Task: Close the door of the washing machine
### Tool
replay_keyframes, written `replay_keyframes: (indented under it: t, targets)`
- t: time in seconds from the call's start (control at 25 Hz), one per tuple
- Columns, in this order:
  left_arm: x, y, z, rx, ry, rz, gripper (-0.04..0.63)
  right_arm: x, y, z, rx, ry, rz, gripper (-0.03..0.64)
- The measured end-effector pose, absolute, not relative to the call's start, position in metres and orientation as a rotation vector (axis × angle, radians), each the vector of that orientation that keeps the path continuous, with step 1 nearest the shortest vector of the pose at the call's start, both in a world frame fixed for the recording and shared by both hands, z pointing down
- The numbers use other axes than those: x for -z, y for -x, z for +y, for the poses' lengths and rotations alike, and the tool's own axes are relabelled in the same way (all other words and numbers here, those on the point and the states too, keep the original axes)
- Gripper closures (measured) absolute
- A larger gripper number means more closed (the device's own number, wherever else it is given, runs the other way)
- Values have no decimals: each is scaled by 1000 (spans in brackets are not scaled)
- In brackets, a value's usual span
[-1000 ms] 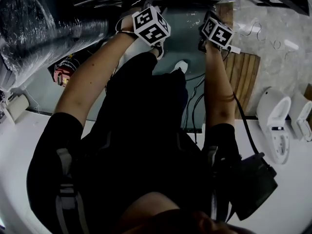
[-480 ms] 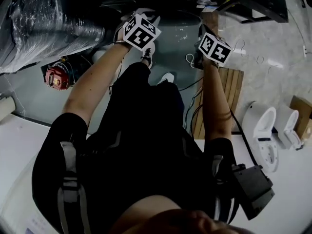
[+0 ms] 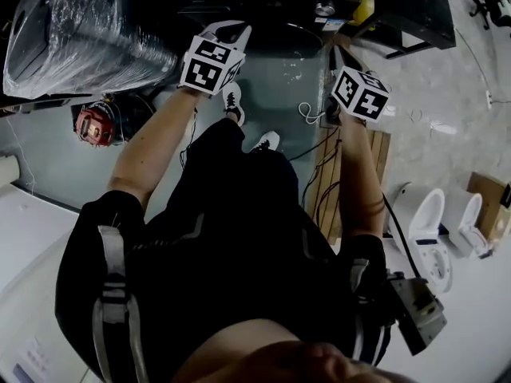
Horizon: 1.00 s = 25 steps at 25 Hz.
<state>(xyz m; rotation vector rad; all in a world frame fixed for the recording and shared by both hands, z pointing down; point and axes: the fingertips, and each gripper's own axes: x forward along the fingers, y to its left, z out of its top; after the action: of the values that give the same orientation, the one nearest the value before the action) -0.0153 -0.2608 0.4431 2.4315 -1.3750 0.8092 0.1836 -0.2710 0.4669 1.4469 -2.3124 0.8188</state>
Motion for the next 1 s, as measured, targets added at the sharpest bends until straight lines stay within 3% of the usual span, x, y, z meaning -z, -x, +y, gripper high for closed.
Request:
replay_keyframes:
  t: [0.48,1.0]
  targets:
    - [-335,84,-228,-442,-2367,-1502,592,-351,-162,-258,-587,-1388,-2491,612]
    - [-250,200,-209,-324,-2506,-1666,592,-257,-102,-248,-372,-1557,-2543,612]
